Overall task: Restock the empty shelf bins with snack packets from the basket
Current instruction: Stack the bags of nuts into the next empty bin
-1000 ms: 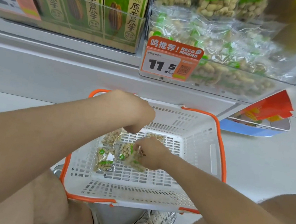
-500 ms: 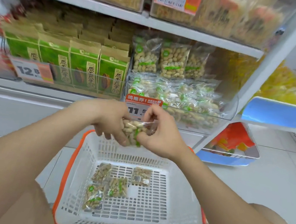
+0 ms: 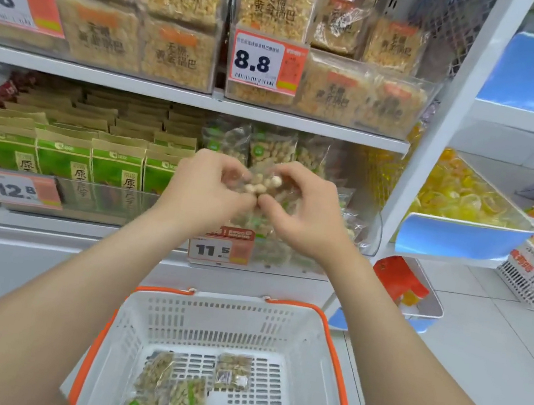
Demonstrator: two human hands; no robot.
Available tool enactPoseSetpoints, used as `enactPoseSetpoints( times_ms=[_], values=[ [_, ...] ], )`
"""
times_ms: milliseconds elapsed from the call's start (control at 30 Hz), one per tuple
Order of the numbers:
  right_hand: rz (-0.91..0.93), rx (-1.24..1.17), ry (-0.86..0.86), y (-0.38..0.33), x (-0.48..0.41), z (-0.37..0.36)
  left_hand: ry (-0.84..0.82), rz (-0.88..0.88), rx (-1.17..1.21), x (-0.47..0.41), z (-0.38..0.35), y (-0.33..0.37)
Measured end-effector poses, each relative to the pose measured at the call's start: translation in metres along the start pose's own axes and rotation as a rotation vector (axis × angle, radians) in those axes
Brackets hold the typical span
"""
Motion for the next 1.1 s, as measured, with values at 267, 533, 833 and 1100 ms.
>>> enactPoseSetpoints(
  times_ms=[267, 533, 833, 1100],
  values=[
    [-0.369, -0.019, 0.445, 0.093, 0.000, 0.046, -0.051, -0.186, -0.324, -0.013, -0.041, 0.012],
    [-0.504, 0.027, 0.410, 0.129, -0.021, 0.034, -0.271, -0.299, -0.751, -0.015, -0.089, -0.004],
    [-0.689, 0.040, 0.436, 0.145, -0.035, 0.025, -0.295, -0.350, -0.813, -0.013, -0.107, -0.005],
    [-0.765, 0.293, 0.334, 0.145, -0.026, 0.028, -0.302, -0.359, -0.805, -0.006, -0.108, -0.009]
  ],
)
Point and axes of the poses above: each hand's wrist, its own x-axis away from the middle knuckle, its own z-axis out of the back of the hand, y = z × x, the point moved 10 cm from there along -x, towards the middle knuckle, and after that the axes turned 2 degrees about y, right-handed, at the moved point
